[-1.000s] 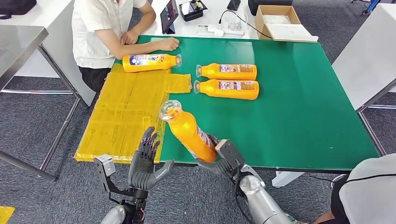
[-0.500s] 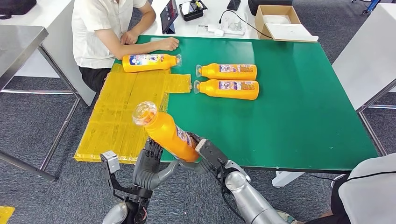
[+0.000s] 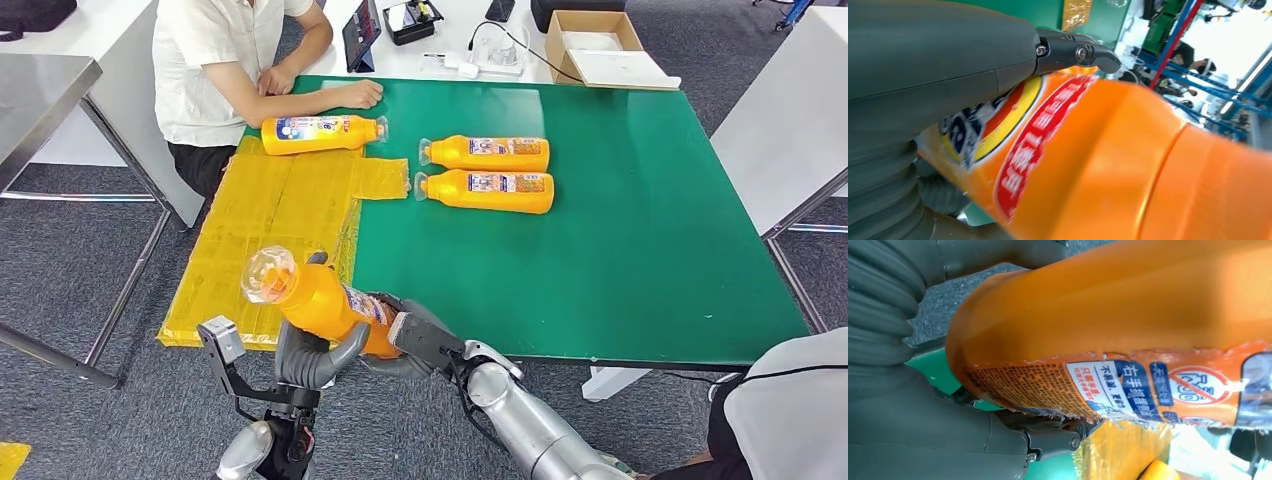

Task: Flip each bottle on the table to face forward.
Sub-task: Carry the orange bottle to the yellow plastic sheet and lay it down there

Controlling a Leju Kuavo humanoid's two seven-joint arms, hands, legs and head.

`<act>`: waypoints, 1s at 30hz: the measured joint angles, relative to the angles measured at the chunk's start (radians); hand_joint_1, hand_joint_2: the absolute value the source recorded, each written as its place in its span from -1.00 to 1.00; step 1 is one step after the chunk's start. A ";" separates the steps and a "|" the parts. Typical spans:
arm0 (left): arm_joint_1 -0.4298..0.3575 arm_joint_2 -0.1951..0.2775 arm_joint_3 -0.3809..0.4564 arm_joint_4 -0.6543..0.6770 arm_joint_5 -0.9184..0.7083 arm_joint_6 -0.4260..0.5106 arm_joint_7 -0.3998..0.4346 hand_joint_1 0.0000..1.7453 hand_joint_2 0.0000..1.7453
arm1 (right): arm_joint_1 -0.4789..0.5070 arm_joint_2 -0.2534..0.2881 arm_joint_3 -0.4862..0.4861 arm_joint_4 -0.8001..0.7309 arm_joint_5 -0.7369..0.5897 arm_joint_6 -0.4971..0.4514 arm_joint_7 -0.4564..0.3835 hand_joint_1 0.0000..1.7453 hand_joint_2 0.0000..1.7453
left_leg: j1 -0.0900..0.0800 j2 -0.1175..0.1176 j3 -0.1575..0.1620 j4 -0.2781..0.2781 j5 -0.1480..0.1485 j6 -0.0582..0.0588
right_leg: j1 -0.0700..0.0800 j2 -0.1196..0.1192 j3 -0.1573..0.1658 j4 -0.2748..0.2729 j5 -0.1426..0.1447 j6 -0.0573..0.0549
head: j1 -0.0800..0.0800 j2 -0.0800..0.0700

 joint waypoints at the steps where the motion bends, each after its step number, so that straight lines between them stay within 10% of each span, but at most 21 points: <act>1: -0.002 -0.001 0.002 0.000 0.002 -0.004 -0.006 -1.00 1.00 | -0.008 -0.002 0.013 0.005 -0.001 0.008 -0.006 1.00 1.00 | 0.000 0.000 0.000 0.000 0.000 0.000 | 0.000 0.000 0.000 0.000 0.000 0.000 | 0.000 0.000; 7: -0.011 -0.002 0.014 0.006 0.001 -0.024 -0.040 -0.97 1.00 | -0.043 -0.008 0.066 0.020 -0.019 0.034 -0.018 1.00 1.00 | 0.000 0.000 0.000 0.000 0.000 0.000 | 0.000 0.000 0.000 0.000 0.000 0.000 | 0.000 0.000; 12: -0.011 -0.002 0.020 0.007 0.023 -0.076 -0.065 1.00 1.00 | -0.063 -0.015 0.091 0.028 -0.062 0.067 -0.023 1.00 1.00 | 0.000 0.000 0.000 0.000 0.000 0.000 | 0.000 0.000 0.000 0.000 0.000 0.000 | 0.000 0.000; 23: -0.012 -0.001 0.034 0.008 0.069 -0.147 -0.060 1.00 1.00 | -0.075 -0.027 0.111 0.037 -0.098 0.088 -0.043 1.00 1.00 | 0.000 0.000 0.000 0.000 0.000 0.000 | 0.000 0.000 0.000 0.000 0.000 0.000 | 0.000 0.000; 27: -0.012 -0.001 0.037 0.009 0.071 -0.157 -0.061 1.00 1.00 | -0.074 -0.027 0.112 0.038 -0.114 0.099 -0.051 -0.82 1.00 | 0.000 0.000 0.000 0.000 0.000 0.000 | 0.000 0.000 0.000 0.000 0.000 0.000 | 0.000 0.000; 30: -0.014 -0.001 0.038 0.009 0.074 -0.183 -0.064 1.00 1.00 | -0.073 -0.028 0.116 0.039 -0.130 0.112 -0.059 -1.00 1.00 | 0.000 0.000 0.000 0.000 0.000 0.000 | 0.000 0.000 0.000 0.000 0.000 0.000 | 0.000 0.000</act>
